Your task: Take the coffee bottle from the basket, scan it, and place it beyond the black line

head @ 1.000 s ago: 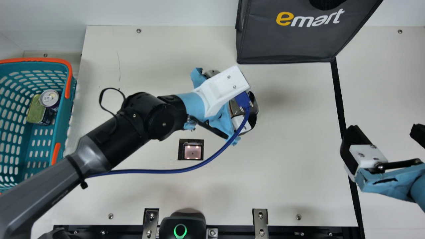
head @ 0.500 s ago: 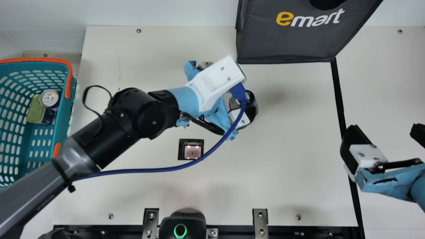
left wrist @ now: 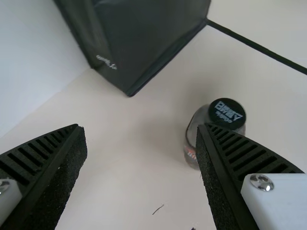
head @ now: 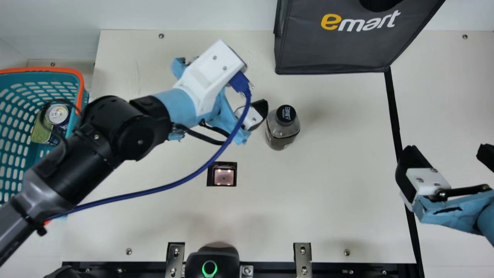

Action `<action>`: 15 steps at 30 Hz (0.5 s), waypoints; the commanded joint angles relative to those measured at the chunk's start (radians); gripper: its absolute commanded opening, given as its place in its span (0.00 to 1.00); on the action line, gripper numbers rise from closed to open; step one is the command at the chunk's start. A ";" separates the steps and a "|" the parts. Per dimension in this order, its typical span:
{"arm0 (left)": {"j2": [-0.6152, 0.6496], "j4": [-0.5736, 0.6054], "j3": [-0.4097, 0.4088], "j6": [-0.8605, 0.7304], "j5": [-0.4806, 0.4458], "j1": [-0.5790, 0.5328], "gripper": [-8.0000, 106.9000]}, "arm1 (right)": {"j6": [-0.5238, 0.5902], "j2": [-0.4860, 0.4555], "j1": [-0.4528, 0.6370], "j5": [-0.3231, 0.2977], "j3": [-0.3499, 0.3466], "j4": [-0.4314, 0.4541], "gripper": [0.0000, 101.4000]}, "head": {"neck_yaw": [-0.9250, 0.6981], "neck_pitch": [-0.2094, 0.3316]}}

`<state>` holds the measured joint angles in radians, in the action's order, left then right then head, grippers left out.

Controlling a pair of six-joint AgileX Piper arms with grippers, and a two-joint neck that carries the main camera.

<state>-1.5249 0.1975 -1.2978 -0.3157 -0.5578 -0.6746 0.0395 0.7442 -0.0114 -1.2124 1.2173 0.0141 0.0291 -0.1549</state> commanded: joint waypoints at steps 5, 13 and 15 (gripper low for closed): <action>0.062 -0.070 0.042 0.086 0.002 0.062 0.85 | 0.000 0.000 0.000 0.000 0.000 0.000 0.90 | -0.002 0.017; 0.134 -0.153 0.091 0.185 -0.001 0.147 0.85 | 0.000 0.000 0.000 0.000 0.000 0.000 0.90 | -0.002 0.017; 0.151 -0.168 0.103 0.205 -0.003 0.168 0.85 | 0.000 0.000 0.000 0.000 0.000 0.000 0.90 | -0.002 0.017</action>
<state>-1.3821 0.0381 -1.2006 -0.1235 -0.5594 -0.5175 0.0395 0.7442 -0.0114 -1.2124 1.2173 0.0141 0.0291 -0.1549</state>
